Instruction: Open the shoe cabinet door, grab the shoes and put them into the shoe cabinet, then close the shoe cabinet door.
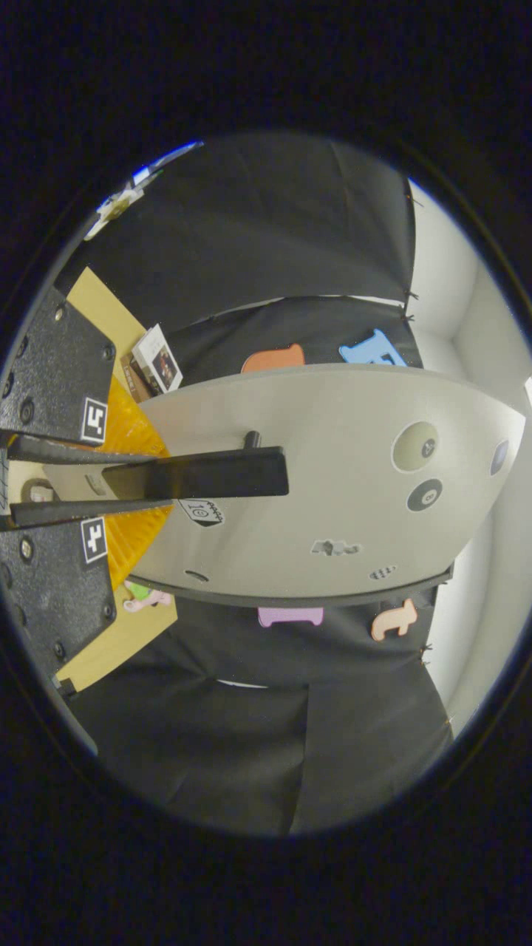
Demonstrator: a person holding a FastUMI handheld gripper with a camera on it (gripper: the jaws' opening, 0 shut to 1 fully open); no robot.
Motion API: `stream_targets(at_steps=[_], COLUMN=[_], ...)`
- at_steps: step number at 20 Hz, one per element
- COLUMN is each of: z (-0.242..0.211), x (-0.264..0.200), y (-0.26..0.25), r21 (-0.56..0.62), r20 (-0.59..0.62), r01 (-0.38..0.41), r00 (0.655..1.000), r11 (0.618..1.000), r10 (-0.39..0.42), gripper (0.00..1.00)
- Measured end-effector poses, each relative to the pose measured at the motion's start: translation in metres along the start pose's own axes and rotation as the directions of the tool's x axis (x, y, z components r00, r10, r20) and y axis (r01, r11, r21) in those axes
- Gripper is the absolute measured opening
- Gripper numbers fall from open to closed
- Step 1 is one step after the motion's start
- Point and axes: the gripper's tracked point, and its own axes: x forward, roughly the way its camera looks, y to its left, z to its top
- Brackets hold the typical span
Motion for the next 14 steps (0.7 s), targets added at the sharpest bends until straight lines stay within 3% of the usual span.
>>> stream_targets(at_steps=[8,14], z=[0.001,0.001], x=[-0.015,-0.019], y=[-0.041,-0.071], r21=[-0.031,-0.047], r20=[0.006,0.000], r01=[0.069,0.135], r00=[0.998,0.991], r11=[0.997,0.990], r10=[-0.069,-0.135], gripper=[0.10,0.04])
